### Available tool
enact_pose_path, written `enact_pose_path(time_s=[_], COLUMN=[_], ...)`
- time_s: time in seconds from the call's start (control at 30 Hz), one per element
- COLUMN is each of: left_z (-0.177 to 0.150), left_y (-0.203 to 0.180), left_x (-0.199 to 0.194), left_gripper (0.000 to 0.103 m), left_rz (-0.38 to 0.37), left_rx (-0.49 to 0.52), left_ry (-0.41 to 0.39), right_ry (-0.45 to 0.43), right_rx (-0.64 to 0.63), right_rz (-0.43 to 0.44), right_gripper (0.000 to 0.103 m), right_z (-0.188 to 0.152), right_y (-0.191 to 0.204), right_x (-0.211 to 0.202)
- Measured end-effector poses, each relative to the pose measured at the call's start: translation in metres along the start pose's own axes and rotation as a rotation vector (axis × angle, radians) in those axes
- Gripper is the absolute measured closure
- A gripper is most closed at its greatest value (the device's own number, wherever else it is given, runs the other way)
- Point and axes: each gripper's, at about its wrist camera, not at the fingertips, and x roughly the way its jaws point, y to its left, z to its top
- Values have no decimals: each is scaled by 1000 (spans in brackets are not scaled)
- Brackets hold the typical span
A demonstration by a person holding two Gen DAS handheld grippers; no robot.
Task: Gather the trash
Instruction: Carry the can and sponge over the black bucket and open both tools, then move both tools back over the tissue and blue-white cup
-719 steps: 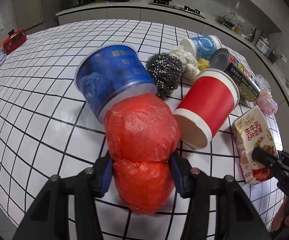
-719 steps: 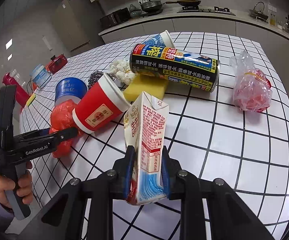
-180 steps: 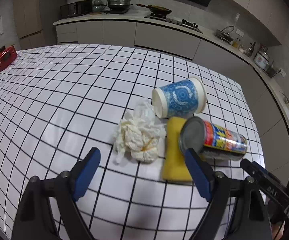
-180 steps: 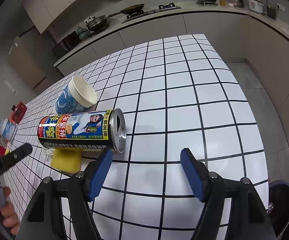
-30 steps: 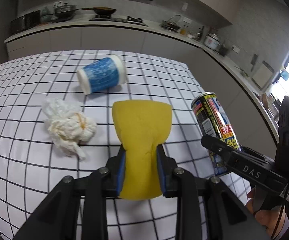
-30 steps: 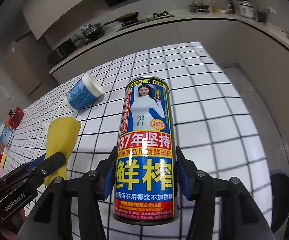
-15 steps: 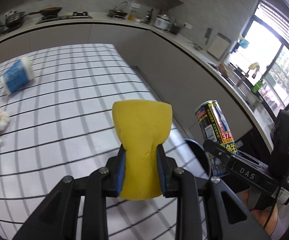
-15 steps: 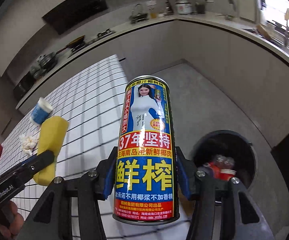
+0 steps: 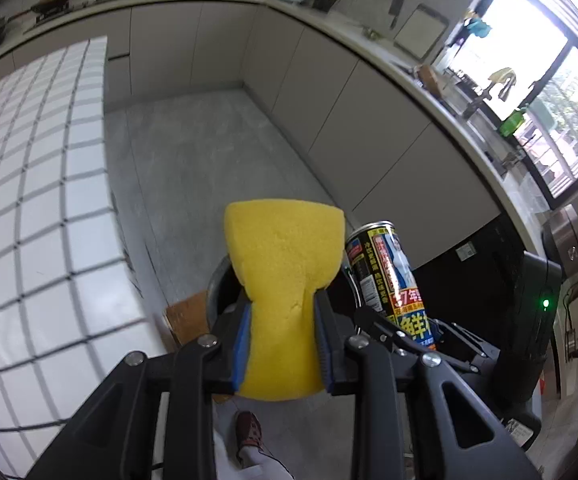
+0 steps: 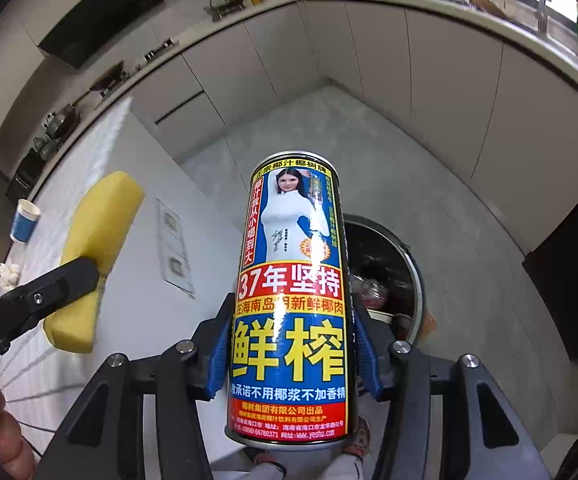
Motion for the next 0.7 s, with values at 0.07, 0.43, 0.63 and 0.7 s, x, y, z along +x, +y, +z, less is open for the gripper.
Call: enact_pose_path(time_s=[0.07, 0.43, 0.63, 0.7], left_z=[0, -2, 2, 2], left_y=[-7, -30, -38, -41], left_x=[19, 72, 75, 66], left_gripper=[72, 46, 30, 30], left_rz=[32, 167, 177, 166], left_rx=[-15, -61, -48, -37], left_ry=[36, 132, 152, 135], right_ry=[26, 142, 142, 121], right_rx=[-1, -26, -38, -30], right_rz=[3, 19, -14, -18], right_gripper=[48, 46, 34, 34], right_z=[0, 7, 16, 19], right_y=[-15, -52, -53, -53], right_x=[12, 70, 74, 66])
